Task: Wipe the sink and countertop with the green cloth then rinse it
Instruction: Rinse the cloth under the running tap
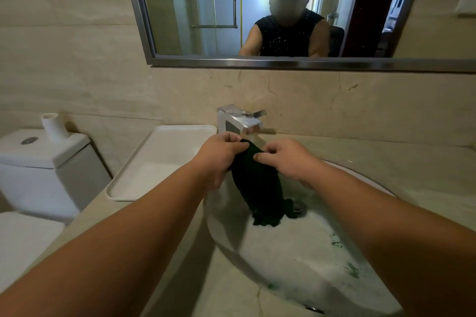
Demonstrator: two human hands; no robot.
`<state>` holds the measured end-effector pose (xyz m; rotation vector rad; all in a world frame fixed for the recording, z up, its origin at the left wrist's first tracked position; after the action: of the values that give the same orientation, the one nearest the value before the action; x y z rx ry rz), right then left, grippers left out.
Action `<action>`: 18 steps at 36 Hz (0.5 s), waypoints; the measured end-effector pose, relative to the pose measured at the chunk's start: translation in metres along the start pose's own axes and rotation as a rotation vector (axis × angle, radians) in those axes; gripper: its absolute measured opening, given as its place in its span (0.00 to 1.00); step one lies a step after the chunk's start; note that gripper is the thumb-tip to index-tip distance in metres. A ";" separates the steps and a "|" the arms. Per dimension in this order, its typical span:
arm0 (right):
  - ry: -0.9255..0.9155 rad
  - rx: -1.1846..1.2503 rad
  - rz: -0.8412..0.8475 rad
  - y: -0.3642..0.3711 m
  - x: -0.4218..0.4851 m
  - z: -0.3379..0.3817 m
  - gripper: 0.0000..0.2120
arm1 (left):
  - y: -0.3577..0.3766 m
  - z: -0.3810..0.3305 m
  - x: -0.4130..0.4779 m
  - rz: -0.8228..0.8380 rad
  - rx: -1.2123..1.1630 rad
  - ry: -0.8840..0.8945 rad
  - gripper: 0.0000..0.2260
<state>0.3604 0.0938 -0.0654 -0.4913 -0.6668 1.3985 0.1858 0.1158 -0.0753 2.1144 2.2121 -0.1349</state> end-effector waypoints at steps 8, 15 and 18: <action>-0.027 0.106 -0.153 -0.016 0.016 0.003 0.07 | 0.003 0.003 0.010 0.028 0.060 0.026 0.03; -0.020 -0.143 0.076 -0.010 0.013 -0.013 0.08 | 0.011 0.000 0.010 -0.042 -0.185 -0.032 0.03; 0.045 -0.215 0.203 -0.002 0.010 -0.029 0.09 | 0.014 0.003 0.009 -0.054 -0.219 -0.027 0.04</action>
<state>0.3821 0.1051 -0.0835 -0.7761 -0.7510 1.5085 0.1990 0.1246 -0.0797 1.9284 2.1588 0.0725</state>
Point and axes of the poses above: each hand's wrist, its own x-axis towards the middle knuckle, its own y-axis out of the palm, z = x × y, the point moved 3 cm from there along x, towards the middle knuckle, and after that the axes turned 11 degrees about -z, right-handed, at the moved point
